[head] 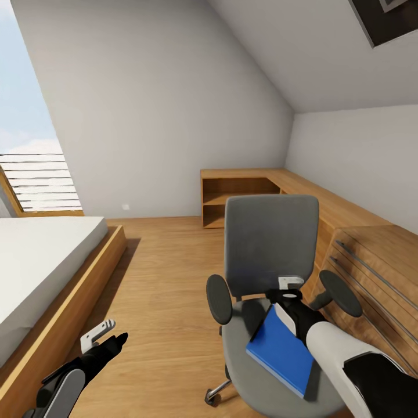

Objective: In the bedroom, organize the workspace by keeping the computer under the desk, ensuring the monitor is on the desk, placing the keyboard on the desk next to the monitor, placing the mouse on the desk next to the keyboard, moving the folder from the swivel chair onto the desk next to the mouse, stacking the notebook on top of the folder with the pen on top of the notebook, and positioning the swivel chair next to the desk.

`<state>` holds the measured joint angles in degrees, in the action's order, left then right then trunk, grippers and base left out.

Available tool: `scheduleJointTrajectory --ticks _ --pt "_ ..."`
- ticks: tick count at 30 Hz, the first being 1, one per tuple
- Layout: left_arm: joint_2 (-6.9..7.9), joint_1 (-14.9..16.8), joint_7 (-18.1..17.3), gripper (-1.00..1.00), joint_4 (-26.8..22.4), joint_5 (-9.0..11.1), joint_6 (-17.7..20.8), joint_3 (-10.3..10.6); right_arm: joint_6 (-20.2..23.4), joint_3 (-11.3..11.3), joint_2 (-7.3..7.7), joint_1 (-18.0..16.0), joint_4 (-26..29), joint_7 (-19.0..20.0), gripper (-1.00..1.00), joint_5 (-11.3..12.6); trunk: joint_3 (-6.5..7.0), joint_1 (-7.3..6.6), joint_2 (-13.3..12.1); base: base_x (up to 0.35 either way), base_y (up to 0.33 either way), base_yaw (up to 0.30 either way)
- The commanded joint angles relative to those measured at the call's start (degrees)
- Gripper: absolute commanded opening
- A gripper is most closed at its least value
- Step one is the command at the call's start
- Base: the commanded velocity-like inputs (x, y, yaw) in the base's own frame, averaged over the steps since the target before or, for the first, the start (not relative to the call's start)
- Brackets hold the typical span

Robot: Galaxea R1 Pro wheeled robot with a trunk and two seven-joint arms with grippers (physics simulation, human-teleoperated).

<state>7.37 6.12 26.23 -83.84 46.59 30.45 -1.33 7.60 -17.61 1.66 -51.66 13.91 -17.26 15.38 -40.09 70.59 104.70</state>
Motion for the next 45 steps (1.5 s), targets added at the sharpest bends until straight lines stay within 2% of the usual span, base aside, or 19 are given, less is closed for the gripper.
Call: scheduleJointTrajectory --ticks 1,24,41,45 --pt "0.01 0.0 0.5 1.00 -0.1 0.6 0.1 0.0 0.1 -0.5 0.07 0.0 -0.2 -0.2 1.00 0.4 -0.06 -0.01 0.0 0.000 0.000 0.000" --pt "0.01 0.0 0.4 1.00 -0.1 0.6 0.0 0.1 -2.3 -0.6 0.71 0.0 -1.8 0.3 1.00 0.4 -0.06 -0.01 0.0 0.071 0.000 0.000" --pt "-0.07 0.0 0.5 1.00 -1.8 0.7 0.1 0.1 -1.6 -0.6 0.71 0.0 -1.9 0.4 1.00 0.3 -0.06 -0.01 0.0 0.001 0.000 0.000" --pt "-0.07 0.0 0.5 1.00 -2.1 0.7 0.1 0.1 -1.6 -0.6 0.70 0.0 -1.9 0.4 1.00 0.3 -0.78 0.87 1.6 0.000 0.000 0.000"
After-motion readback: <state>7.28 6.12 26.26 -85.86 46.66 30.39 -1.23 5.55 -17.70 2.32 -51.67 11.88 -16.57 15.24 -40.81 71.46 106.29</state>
